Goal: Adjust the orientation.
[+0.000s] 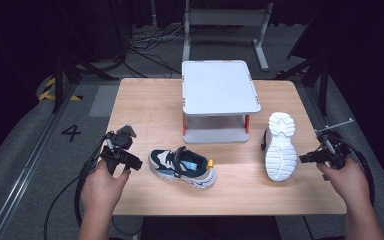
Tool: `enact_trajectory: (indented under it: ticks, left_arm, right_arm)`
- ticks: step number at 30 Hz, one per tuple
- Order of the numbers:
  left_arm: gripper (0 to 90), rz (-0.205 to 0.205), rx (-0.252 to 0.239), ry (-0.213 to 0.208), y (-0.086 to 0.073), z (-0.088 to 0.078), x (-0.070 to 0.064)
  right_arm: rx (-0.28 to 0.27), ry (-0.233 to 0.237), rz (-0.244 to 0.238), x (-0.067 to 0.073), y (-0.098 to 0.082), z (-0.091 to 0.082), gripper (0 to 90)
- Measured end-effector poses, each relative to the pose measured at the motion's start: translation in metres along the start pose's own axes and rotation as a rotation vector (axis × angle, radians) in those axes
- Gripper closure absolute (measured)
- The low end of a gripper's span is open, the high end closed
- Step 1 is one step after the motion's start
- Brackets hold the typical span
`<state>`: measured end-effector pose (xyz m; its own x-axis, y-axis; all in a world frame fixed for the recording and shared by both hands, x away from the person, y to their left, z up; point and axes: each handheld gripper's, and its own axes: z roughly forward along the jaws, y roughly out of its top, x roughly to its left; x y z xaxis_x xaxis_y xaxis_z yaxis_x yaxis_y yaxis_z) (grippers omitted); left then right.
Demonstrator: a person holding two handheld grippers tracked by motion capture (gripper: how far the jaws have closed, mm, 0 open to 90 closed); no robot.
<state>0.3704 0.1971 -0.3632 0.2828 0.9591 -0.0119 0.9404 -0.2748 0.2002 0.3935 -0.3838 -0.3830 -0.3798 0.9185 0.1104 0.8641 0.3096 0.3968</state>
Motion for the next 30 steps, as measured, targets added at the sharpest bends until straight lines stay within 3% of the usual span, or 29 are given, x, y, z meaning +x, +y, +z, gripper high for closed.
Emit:
enact_trajectory:
  ticks: [4, 16, 23, 26, 30]
  left_arm:
    - [35.1, 0.026, -0.013, -0.008, 0.003, -0.003, -0.005]
    - [37.7, 0.122, -0.09, -0.062, 0.015, -0.017, -0.036]
    - [37.8, 0.149, -0.082, -0.089, 0.027, -0.016, -0.054]
    - [37.8, 0.19, -0.09, -0.107, 0.035, -0.015, -0.066]
    - [38.4, 0.208, -0.085, -0.121, 0.043, -0.012, -0.076]
  right_arm:
    - [-0.01, 0.002, 0.003, 0.0, -0.003, 0.0, 56.3]
    - [-0.032, 0.006, 0.007, 0.001, -0.012, -0.003, 55.2]
    - [-0.022, 0.0, 0.006, 0.001, -0.017, 0.0, 54.8]
    - [-0.016, -0.01, 0.006, 0.003, -0.02, 0.001, 54.6]
    - [-0.01, -0.013, 0.005, 0.004, -0.024, 0.002, 54.6]
